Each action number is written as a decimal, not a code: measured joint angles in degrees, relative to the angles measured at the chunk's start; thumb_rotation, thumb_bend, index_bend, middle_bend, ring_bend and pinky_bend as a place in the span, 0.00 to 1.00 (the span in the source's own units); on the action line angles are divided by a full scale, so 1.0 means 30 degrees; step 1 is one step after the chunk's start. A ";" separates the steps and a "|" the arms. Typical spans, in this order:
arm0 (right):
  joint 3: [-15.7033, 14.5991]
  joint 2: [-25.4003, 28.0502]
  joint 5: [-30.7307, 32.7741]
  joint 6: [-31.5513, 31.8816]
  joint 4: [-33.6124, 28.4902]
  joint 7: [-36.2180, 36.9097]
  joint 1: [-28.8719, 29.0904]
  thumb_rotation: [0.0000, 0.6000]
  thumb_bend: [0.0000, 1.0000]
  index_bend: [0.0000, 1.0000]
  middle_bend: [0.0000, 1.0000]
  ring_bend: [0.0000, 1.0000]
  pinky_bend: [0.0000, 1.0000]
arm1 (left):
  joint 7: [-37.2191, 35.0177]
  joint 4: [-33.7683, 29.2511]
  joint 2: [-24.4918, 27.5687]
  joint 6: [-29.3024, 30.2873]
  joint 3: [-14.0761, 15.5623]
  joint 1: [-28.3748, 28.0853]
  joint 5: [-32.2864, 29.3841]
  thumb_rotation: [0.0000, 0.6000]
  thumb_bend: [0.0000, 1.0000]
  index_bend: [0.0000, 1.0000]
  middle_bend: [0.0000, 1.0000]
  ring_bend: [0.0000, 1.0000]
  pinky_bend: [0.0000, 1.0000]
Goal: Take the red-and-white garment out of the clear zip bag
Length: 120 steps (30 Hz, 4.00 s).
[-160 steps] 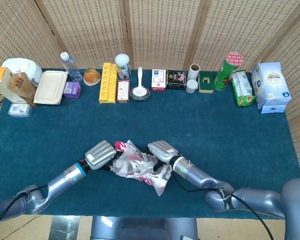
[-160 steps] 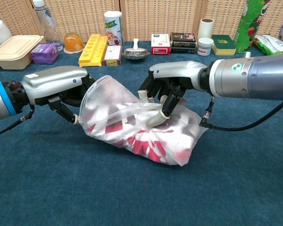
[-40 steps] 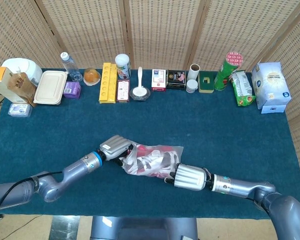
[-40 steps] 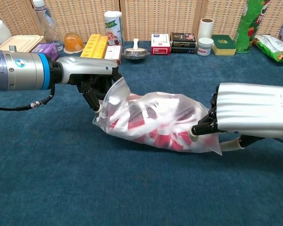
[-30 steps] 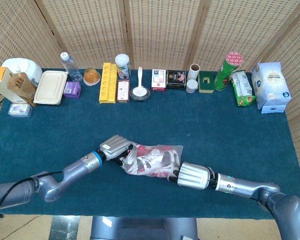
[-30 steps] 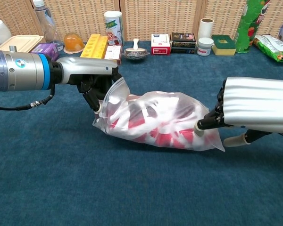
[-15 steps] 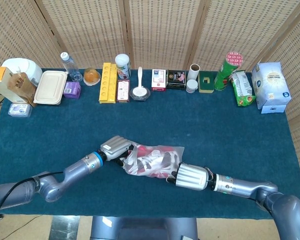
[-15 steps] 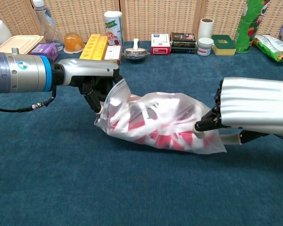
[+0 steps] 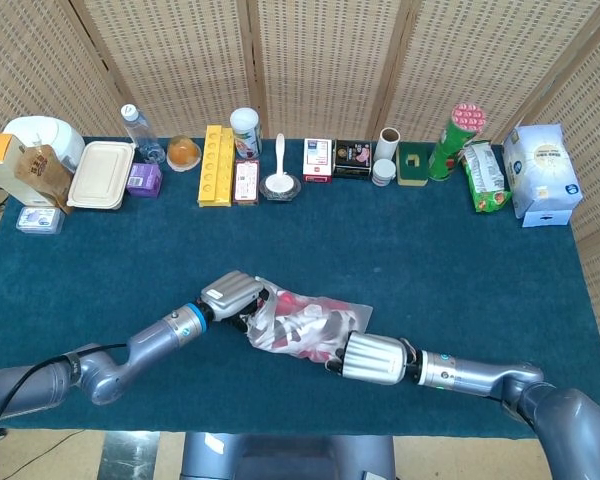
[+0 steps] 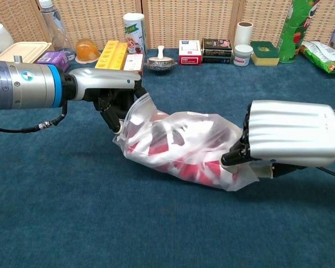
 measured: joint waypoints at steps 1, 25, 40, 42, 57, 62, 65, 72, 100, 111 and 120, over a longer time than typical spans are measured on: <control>-0.0025 -0.0004 -0.0008 0.0042 0.0007 0.0040 -0.0011 1.00 0.62 0.67 0.82 1.00 1.00 | 0.0025 0.0016 0.0011 0.0014 0.0010 0.0017 -0.0017 1.00 0.45 0.86 1.00 1.00 1.00; -0.0515 0.0635 -0.0207 0.0711 -0.0017 0.0188 -0.0388 1.00 0.68 0.85 0.90 1.00 1.00 | -0.0081 0.0527 0.0269 0.0020 0.0153 0.0262 0.0032 1.00 0.45 0.86 1.00 1.00 1.00; -0.0658 0.1054 -0.0212 0.0465 -0.0325 0.0093 -0.0523 1.00 0.69 0.86 0.91 1.00 1.00 | -0.0621 0.0218 0.1004 0.0356 0.0214 0.0570 0.0592 1.00 0.45 0.86 1.00 1.00 1.00; -0.0643 0.1087 -0.0194 0.0442 -0.0342 0.0081 -0.0527 1.00 0.69 0.86 0.91 1.00 1.00 | -0.0714 0.0203 0.1064 0.0360 0.0233 0.0603 0.0623 1.00 0.45 0.86 1.00 1.00 1.00; -0.0451 0.1402 0.0359 -0.0051 -0.0236 0.0162 -0.0777 1.00 0.70 0.86 0.92 1.00 1.00 | -0.1820 -0.0042 0.1888 0.0792 0.0537 0.1027 0.1623 1.00 0.45 0.86 1.00 1.00 1.00; -0.0416 0.1543 0.0507 -0.0065 -0.0145 0.0178 -0.0941 1.00 0.70 0.86 0.92 1.00 1.00 | -0.2234 -0.0023 0.2135 0.1031 0.0670 0.1164 0.2081 1.00 0.45 0.86 1.00 1.00 1.00; -0.0413 0.1658 0.0593 -0.0080 -0.0125 0.0176 -0.1046 1.00 0.70 0.87 0.93 1.00 1.00 | -0.2483 -0.0056 0.2318 0.1229 0.0747 0.1255 0.2351 1.00 0.45 0.86 1.00 1.00 1.00; -0.0367 0.1941 0.0837 -0.0075 -0.0107 0.0163 -0.1337 1.00 0.70 0.87 0.93 1.00 1.00 | -0.3003 -0.0090 0.2780 0.1674 0.0954 0.1495 0.2888 1.00 0.45 0.86 1.00 1.00 1.00; 0.0525 0.3098 0.2907 0.0946 0.2107 0.1338 -0.3467 1.00 0.70 0.87 0.93 1.00 1.00 | -0.6536 0.0626 0.6711 0.4651 0.2048 0.4153 0.3786 1.00 0.45 0.86 1.00 1.00 1.00; 0.1020 0.2985 0.3623 0.1159 0.2364 0.1607 -0.4032 1.00 0.44 0.54 0.65 0.86 0.85 | -0.7786 0.0482 0.7254 0.5458 0.2149 0.4761 0.4349 1.00 0.21 0.28 0.72 0.62 0.77; 0.1546 0.3279 0.4356 0.1043 0.0287 0.1752 -0.4373 0.39 0.04 0.22 0.39 0.58 0.67 | -0.8199 -0.0592 0.8188 0.7082 0.2101 0.5864 0.4320 1.00 0.08 0.04 0.23 0.12 0.28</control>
